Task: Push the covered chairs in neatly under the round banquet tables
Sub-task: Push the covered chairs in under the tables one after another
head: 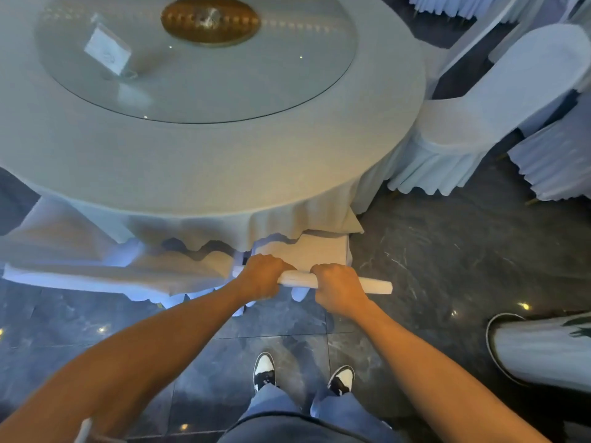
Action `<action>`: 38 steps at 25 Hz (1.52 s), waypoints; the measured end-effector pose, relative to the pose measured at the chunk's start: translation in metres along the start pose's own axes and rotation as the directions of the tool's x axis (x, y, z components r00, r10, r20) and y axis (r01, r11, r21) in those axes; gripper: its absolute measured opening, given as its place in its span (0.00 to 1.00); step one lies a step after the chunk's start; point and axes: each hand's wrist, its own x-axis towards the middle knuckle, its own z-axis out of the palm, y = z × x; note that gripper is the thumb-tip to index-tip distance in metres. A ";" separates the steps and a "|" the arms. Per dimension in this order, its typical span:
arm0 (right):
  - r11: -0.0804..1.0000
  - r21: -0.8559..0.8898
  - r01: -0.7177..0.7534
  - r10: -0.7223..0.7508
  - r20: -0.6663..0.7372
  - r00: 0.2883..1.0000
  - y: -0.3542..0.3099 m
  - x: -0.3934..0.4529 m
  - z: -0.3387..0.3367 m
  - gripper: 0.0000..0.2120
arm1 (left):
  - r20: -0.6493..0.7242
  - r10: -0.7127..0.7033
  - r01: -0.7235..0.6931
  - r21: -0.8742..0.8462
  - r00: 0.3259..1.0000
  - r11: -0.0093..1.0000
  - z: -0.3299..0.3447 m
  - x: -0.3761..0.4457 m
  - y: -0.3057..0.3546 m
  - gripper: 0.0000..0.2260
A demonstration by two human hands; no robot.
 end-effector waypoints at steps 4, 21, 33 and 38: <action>1.000 -0.018 0.012 -0.012 0.000 1.000 -0.014 0.005 0.008 0.14 | -0.008 0.004 -0.004 0.018 1.000 1.000 0.001 -0.009 -0.017 0.25; 0.934 0.336 -0.124 -0.046 0.454 0.890 0.038 0.009 -0.008 0.37 | 0.401 -0.036 0.118 -0.184 0.915 0.976 -0.001 0.028 0.011 0.14; 0.902 0.343 -0.263 0.086 0.453 0.887 0.247 -0.041 -0.098 0.19 | 0.346 -0.140 0.222 -0.209 0.928 0.952 -0.045 0.142 0.141 0.30; 0.907 0.303 -0.291 0.157 0.398 0.904 0.336 -0.054 -0.129 0.20 | 0.199 -0.068 0.103 -0.172 0.978 0.980 -0.054 0.211 0.232 0.24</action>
